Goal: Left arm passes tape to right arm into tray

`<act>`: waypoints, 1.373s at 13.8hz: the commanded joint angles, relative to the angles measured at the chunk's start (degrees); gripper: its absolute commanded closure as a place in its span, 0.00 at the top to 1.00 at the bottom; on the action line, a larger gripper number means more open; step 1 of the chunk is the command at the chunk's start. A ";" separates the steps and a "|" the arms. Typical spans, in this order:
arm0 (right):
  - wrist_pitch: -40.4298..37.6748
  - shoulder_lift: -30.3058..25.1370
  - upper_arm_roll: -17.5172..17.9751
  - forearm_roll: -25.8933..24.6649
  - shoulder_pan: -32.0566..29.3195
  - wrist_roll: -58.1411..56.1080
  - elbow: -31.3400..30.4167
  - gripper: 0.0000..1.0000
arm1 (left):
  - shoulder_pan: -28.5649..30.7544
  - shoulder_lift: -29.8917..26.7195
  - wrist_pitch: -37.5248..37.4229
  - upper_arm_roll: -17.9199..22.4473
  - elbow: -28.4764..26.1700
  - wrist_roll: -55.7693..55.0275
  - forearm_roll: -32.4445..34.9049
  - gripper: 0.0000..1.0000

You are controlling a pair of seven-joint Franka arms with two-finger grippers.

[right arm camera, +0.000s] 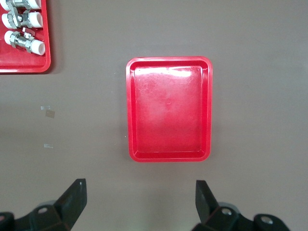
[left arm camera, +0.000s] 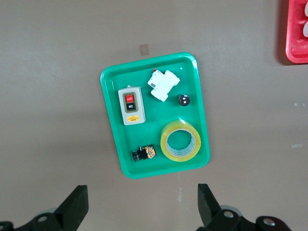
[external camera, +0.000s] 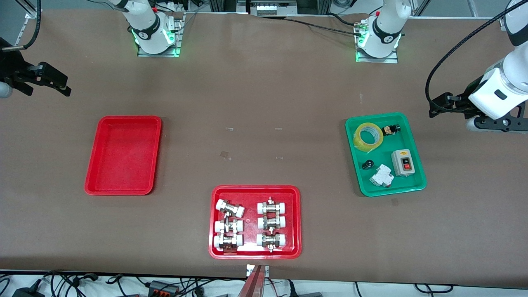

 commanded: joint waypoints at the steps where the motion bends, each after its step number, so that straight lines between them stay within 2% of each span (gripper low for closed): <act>1: -0.18 -0.21 0.38 0.60 -0.19 -0.04 0.29 1.00 | 0.39 -0.35 0.29 0.02 -0.25 1.34 -0.10 1.00; 6: -0.97 0.14 0.38 0.35 -0.20 -0.30 0.64 1.00 | 0.39 0.52 0.73 0.02 -0.25 0.73 -0.63 1.00; 12: -0.97 0.05 0.38 0.43 -0.19 -0.03 0.38 1.00 | 1.01 8.68 0.91 0.46 1.07 1.34 -0.81 1.00; 16: -1.06 0.05 0.38 0.35 -0.19 -0.03 0.29 1.00 | 1.45 16.77 0.99 0.03 -0.16 0.82 -1.42 1.00; 17: -0.97 0.05 0.38 0.43 -0.19 -0.03 0.21 1.00 | 0.75 18.35 3.17 -0.06 -1.38 0.29 -1.94 1.00; 19: -1.06 -0.04 0.38 0.43 -0.19 -0.03 0.03 1.00 | 0.65 18.19 8.79 -1.29 -8.21 -1.98 -3.00 1.00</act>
